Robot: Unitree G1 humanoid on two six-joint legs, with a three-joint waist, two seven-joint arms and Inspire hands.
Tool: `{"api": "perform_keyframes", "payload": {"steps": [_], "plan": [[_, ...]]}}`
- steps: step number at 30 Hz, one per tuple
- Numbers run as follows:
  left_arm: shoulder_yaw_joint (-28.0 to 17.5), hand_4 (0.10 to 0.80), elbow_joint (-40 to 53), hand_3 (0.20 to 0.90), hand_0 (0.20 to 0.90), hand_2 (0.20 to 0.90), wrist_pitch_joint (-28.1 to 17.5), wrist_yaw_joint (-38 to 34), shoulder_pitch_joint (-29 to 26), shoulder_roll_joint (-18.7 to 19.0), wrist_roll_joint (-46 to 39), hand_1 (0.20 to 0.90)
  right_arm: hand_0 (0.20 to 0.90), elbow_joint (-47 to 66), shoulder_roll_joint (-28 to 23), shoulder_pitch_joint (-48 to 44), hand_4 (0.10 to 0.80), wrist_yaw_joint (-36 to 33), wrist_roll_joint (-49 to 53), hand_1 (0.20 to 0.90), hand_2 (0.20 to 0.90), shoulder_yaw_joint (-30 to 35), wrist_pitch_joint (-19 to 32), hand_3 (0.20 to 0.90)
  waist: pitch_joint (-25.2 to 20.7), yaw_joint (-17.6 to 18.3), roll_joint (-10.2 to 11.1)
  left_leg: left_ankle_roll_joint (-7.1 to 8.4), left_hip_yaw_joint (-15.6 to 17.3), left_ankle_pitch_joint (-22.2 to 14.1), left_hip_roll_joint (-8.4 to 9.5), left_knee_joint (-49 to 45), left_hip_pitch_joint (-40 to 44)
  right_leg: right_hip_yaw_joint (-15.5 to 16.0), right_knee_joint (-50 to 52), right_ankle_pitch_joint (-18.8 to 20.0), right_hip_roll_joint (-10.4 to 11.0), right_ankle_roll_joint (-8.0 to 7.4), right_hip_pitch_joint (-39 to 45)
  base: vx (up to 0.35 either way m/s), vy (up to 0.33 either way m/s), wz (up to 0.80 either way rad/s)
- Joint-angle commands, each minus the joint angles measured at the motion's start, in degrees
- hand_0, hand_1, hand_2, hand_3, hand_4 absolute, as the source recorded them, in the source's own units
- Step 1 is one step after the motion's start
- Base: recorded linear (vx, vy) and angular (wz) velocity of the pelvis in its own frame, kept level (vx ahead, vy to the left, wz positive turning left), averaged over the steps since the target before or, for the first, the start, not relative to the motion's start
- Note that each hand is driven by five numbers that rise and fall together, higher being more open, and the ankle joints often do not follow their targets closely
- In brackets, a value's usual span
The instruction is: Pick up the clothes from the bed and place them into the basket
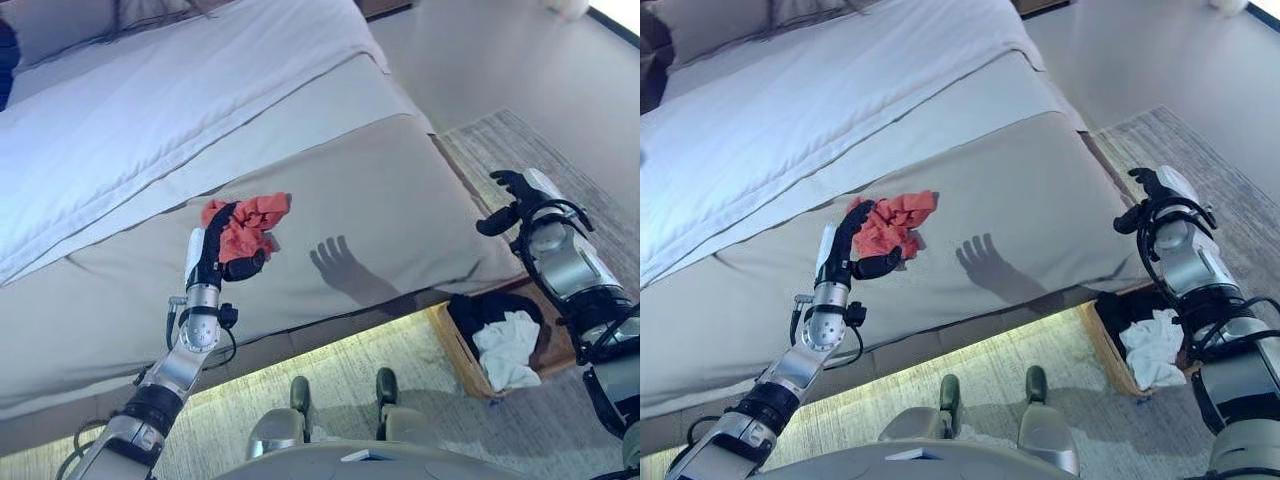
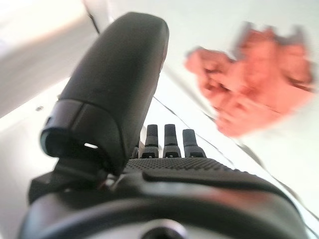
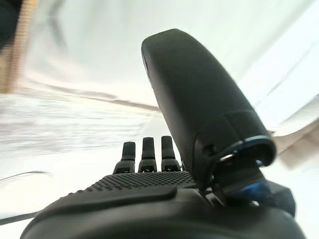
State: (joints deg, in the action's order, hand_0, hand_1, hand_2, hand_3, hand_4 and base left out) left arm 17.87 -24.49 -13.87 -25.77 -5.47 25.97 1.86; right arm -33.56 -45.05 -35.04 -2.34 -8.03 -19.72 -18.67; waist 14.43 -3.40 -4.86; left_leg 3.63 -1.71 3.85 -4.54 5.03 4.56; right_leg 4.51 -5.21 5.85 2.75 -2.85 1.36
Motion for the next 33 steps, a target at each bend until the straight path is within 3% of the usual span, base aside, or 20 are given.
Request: {"api": "perform_keyframes", "payload": {"steps": [1, 9, 13, 19, 25, 33], "plan": [[-2.0, 0.800, 0.9, 0.900, 0.900, 0.900, -4.0, -3.5, -0.8, 5.2, 3.2, 0.900, 0.900, 0.0, 0.8, -4.2, 0.800, -3.3, 0.3, 0.900, 0.900, -3.1, 1.5, 0.900, -6.4, -1.0, 5.5, 0.74, -1.1, -1.8, -0.48, -2.2, -2.3, 0.5, 8.0, -5.5, 4.0, 0.49, -1.0, 0.029, 0.015, 0.28], [-2.9, 0.800, 0.1, 0.900, 0.900, 0.900, -2.9, -3.1, 0.0, 5.7, 2.8, 0.900, 0.900, -1.2, 2.4, -6.4, 0.800, -3.7, -1.6, 0.900, 0.900, -6.5, 3.8, 0.900, -6.8, -3.0, 5.9, 0.32, -2.5, -2.2, 0.31, -4.0, -2.6, 2.1, 8.1, -5.6, 4.4, 0.60, 0.3, 0.067, 0.038, 0.10], [-2.1, 0.800, 0.9, 0.900, 0.900, 0.900, -4.4, -2.2, -0.2, 5.9, 1.7, 0.900, 0.900, -3.3, 2.2, -11.0, 0.800, -4.1, -0.7, 0.900, 0.900, -8.2, 2.9, 0.900, -5.0, -5.3, 5.2, 0.15, -4.7, -2.7, 1.72, -6.8, -5.4, 3.1, 10.4, -6.4, 4.9, 0.92, -1.4, -0.014, 0.080, 0.14], [-0.1, 0.800, 2.2, 0.900, 0.900, 0.900, -8.5, -1.5, -4.0, 6.9, -1.7, 0.900, 0.900, -8.3, 0.9, -23.5, 0.800, -6.5, 0.1, 0.900, 0.900, -12.4, 3.0, 0.900, 3.4, -8.6, 2.7, -0.74, -9.0, -3.8, 5.16, -13.3, -14.0, 5.1, 18.1, -8.5, 7.0, 1.15, -9.0, -0.157, 0.106, 0.31], [2.3, 0.800, 6.3, 0.900, 0.900, 0.900, -8.9, -2.0, -4.6, 7.8, -2.4, 0.900, 0.900, -10.3, 1.4, -33.6, 0.800, -9.1, 0.7, 0.900, 0.900, -17.7, 0.8, 0.900, 9.7, -12.0, 0.8, -2.36, -11.9, -3.2, 8.21, -17.0, -21.2, 6.9, 23.8, -9.0, 9.2, 0.61, -15.9, -0.083, 0.083, 0.25], [3.2, 0.800, 10.9, 0.900, 0.900, 0.900, -8.3, -3.5, -6.2, 9.1, -3.6, 0.900, 0.900, -11.5, 3.1, -42.9, 0.800, -11.5, 0.0, 0.900, 0.900, -21.7, -1.1, 0.900, 15.0, -15.1, -0.9, -4.39, -12.8, -4.5, 12.48, -24.2, -27.9, 7.9, 33.7, -12.0, 11.9, -0.07, -22.4, -0.037, 0.088, 0.33]]}}
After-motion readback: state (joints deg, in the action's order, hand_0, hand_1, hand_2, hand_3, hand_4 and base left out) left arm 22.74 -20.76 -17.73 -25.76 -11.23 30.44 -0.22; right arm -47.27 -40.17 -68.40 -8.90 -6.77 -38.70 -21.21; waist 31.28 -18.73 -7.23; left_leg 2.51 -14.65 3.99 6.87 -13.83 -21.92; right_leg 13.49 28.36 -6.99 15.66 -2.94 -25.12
